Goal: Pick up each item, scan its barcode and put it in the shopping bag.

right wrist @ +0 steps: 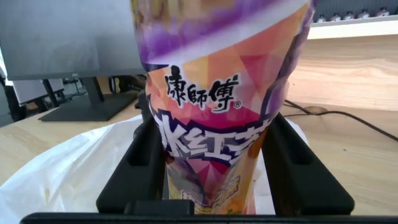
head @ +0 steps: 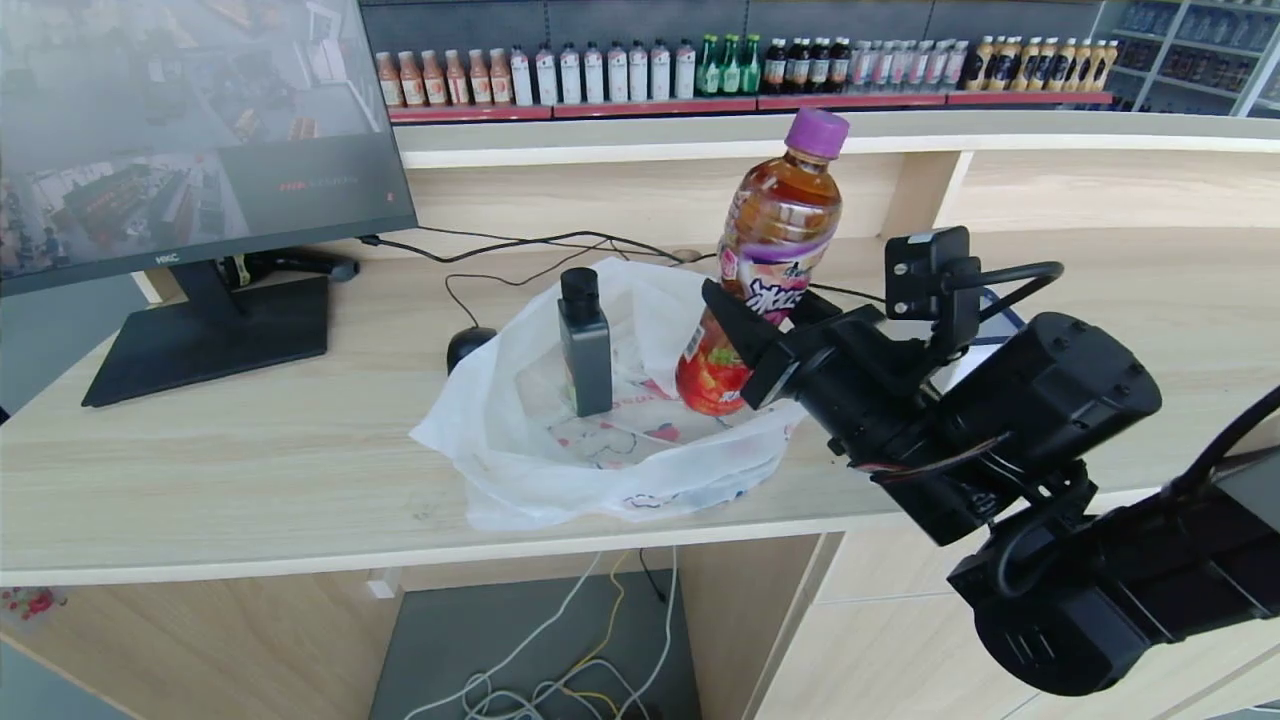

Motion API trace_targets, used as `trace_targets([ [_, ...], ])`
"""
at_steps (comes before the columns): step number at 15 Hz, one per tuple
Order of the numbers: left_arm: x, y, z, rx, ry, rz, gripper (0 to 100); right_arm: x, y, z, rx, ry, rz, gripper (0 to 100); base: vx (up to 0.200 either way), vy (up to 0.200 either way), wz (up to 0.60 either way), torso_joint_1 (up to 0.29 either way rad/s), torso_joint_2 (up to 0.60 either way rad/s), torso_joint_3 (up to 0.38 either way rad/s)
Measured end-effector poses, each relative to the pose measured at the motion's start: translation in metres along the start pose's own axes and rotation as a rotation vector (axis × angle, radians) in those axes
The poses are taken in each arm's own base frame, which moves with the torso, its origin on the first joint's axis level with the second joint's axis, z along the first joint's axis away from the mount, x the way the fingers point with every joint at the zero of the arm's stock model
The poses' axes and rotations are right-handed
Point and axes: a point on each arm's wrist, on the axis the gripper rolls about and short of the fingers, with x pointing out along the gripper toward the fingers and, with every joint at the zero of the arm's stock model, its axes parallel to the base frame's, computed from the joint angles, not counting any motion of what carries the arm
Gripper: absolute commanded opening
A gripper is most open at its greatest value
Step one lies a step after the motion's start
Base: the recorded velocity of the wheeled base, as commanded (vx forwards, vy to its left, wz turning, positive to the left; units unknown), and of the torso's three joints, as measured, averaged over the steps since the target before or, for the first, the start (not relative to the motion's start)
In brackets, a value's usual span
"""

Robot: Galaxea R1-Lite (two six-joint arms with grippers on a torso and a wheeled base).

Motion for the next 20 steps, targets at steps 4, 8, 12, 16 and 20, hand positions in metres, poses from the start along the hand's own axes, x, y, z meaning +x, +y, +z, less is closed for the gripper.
trace_targets([
  [4,0.0,0.0,0.0,0.0,0.0,-0.001,100,0.007,-0.001,-0.016,0.003,0.023,-0.003,0,0.0,0.0,0.0,0.0,0.0,0.0],
  [8,0.0,0.0,0.0,-0.001,0.0,0.0,100,0.014,-0.001,-0.034,0.004,0.048,-0.003,0,0.0,0.0,0.0,0.0,0.0,0.0],
  [12,0.0,0.0,0.0,0.0,0.001,0.0,100,0.015,-0.001,-0.048,0.002,0.073,-0.003,0,0.0,0.0,0.0,0.0,0.0,0.0],
  [16,0.0,0.0,0.0,-0.001,0.0,0.0,100,0.014,-0.001,-0.056,-0.02,0.096,0.005,0,0.0,0.0,0.0,0.0,0.0,0.0],
  [20,0.0,0.0,0.0,0.0,0.0,0.001,100,0.014,0.0,-0.058,-0.026,0.103,0.016,0,0.0,0.0,0.0,0.0,0.0,0.0],
])
